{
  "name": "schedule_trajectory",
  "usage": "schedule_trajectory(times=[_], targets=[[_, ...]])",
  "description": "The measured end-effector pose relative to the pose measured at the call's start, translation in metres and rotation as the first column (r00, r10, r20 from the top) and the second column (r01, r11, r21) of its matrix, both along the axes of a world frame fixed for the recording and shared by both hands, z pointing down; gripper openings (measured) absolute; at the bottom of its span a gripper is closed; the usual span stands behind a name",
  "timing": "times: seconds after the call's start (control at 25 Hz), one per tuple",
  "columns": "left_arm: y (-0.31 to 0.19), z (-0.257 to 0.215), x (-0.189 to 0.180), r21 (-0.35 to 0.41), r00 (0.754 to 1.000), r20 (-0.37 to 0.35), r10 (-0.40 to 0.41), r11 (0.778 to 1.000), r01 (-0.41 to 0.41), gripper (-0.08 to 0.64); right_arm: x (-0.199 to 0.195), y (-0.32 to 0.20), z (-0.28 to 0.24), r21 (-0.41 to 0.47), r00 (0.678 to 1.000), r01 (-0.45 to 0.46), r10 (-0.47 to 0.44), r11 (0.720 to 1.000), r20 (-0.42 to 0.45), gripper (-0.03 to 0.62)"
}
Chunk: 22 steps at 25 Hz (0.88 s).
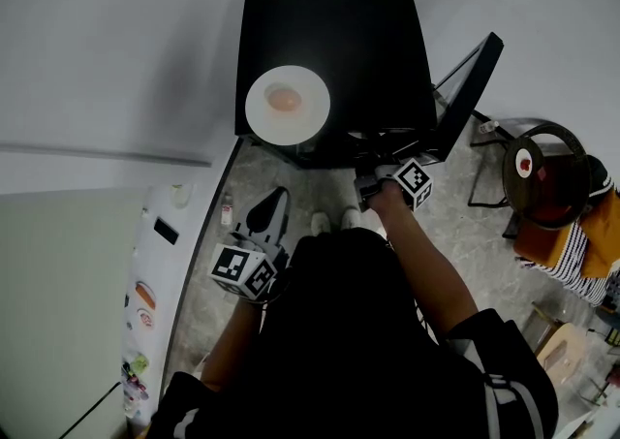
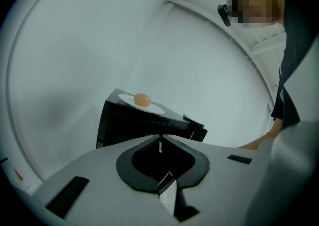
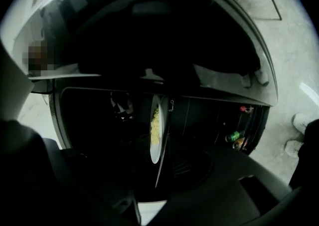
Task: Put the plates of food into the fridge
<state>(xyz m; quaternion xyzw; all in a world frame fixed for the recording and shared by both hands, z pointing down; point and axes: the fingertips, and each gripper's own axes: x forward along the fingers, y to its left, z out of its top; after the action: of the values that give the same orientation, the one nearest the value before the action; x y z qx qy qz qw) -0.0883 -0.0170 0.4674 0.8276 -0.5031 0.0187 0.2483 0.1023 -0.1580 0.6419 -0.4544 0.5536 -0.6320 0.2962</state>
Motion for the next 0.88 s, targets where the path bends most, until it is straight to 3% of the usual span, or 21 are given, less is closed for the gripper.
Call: schedule_trajectory(times=[0.08,0.28,0.56,0.76,0.88], targets=[[0.0,-0.002,0.001,0.007,1.0,0.0,0.0,1.0,0.0,0.032,0.001,0.005,0.0,0.008,1.0,0.021,-0.021,1.0,-0.015,0.128],[0.0,-0.003,0.003,0.011,1.0,-0.007,0.003,1.0,-0.003,0.032,0.001,0.021,-0.006,0.044,0.994,0.09,-0.087,0.995,-0.07,0.137],[0.001,0.001,-0.001,0.008,1.0,-0.013,-0.005,1.0,0.005,0.032,-0.005,0.043,-0.042,0.16,0.965,0.223,-0.194,0.962,-0.178,0.135],[-0.002,0.003,0.001,0.009,1.0,-0.018,0.0,1.0,0.0,0.032,-0.012,0.057,-0.078,0.239,0.909,0.351,-0.269,0.905,-0.317,0.1],[-0.002,0.0,0.004,0.021,1.0,-0.024,0.014,1.0,-0.014,0.032,-0.018,0.067,-0.105,0.319,0.866,0.436,-0.295,0.842,-0.405,0.077]])
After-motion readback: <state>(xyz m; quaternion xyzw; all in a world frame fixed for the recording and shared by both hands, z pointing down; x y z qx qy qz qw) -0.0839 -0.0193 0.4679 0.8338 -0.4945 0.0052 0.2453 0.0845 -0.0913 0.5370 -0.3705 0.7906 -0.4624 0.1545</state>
